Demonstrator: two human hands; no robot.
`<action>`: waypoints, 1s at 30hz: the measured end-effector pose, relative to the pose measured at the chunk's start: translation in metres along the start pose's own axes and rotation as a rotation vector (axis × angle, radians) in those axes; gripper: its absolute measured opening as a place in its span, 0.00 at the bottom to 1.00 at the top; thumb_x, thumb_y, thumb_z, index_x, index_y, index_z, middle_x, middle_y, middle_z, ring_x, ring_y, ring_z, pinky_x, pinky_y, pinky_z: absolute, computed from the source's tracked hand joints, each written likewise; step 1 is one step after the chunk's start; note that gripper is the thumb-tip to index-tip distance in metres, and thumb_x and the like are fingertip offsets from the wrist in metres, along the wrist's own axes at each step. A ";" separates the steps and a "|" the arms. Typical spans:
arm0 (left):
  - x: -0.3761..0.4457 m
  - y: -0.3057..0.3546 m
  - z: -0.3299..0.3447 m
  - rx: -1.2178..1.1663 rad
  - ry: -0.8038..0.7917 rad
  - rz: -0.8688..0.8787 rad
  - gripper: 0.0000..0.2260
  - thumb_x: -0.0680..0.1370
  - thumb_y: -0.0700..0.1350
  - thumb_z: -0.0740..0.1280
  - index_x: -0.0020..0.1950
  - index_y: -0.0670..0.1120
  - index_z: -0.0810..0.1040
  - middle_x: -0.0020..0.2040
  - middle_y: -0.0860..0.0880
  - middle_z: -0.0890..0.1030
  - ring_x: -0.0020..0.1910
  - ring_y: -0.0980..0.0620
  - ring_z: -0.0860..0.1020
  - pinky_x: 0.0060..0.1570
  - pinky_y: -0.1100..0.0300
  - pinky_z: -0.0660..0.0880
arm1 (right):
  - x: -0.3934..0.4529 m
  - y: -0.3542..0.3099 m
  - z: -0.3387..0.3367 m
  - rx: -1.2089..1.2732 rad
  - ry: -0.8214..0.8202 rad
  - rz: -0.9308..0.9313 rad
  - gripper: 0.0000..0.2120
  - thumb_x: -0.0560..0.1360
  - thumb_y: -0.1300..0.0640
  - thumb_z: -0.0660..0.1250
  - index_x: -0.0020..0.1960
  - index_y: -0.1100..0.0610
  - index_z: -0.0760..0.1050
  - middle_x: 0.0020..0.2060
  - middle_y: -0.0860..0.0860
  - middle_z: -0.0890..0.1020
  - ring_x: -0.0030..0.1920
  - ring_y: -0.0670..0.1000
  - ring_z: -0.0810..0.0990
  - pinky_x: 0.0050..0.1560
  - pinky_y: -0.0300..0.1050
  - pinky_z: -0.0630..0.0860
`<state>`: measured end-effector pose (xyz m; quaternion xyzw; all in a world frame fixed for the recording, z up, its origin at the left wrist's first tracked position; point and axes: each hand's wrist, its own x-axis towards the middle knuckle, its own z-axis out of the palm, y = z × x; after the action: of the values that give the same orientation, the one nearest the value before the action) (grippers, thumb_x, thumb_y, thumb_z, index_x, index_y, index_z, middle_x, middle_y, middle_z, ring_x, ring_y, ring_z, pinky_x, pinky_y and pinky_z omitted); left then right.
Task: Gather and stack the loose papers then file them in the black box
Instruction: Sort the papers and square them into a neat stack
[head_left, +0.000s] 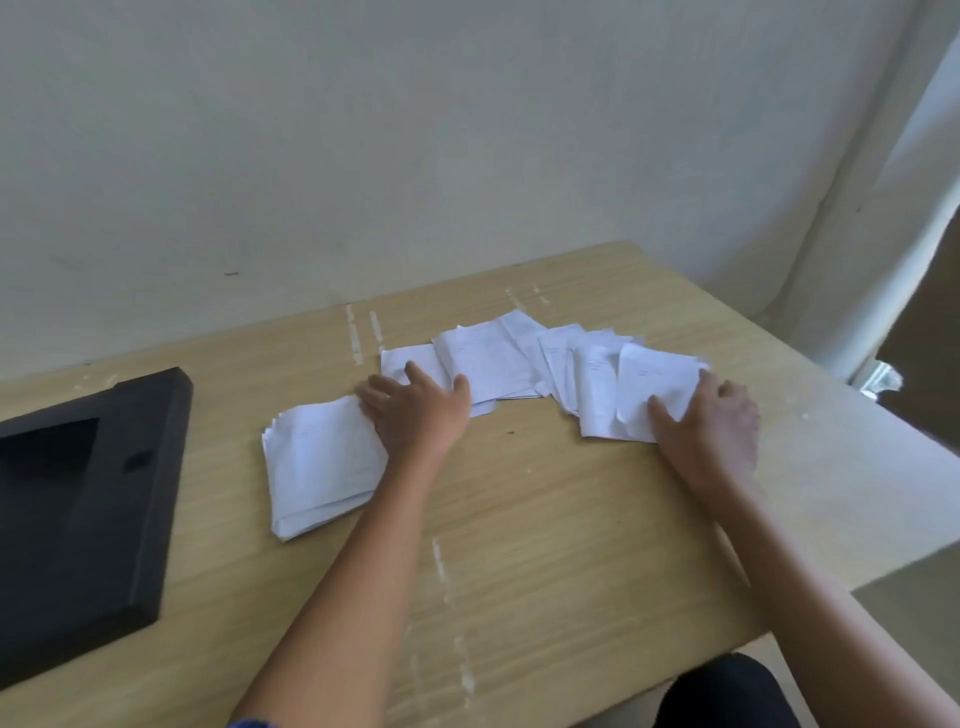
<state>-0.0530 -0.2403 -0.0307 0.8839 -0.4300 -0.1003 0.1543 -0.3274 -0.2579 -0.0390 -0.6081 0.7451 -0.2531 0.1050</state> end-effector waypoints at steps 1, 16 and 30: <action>0.001 0.004 0.005 -0.022 0.000 -0.003 0.35 0.80 0.64 0.55 0.80 0.43 0.59 0.79 0.30 0.54 0.79 0.28 0.47 0.78 0.38 0.45 | 0.005 0.000 0.002 0.010 -0.019 -0.002 0.32 0.76 0.46 0.65 0.72 0.64 0.65 0.67 0.69 0.70 0.71 0.68 0.65 0.74 0.63 0.58; -0.006 0.069 0.015 -0.252 0.013 0.056 0.27 0.80 0.54 0.61 0.73 0.40 0.67 0.71 0.39 0.72 0.74 0.39 0.64 0.72 0.48 0.62 | 0.032 -0.032 0.011 0.385 -0.036 0.019 0.17 0.80 0.59 0.57 0.63 0.68 0.73 0.61 0.65 0.77 0.64 0.65 0.72 0.66 0.54 0.68; -0.028 0.131 0.034 -0.027 -0.033 0.251 0.25 0.81 0.54 0.61 0.74 0.42 0.65 0.71 0.44 0.73 0.69 0.38 0.67 0.62 0.47 0.69 | 0.031 -0.042 -0.006 0.612 -0.222 0.038 0.08 0.72 0.66 0.53 0.42 0.65 0.70 0.40 0.55 0.74 0.43 0.57 0.70 0.36 0.49 0.66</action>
<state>-0.1760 -0.3013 -0.0142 0.8191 -0.5385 -0.1006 0.1703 -0.3015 -0.2918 -0.0083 -0.5580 0.6298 -0.3954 0.3683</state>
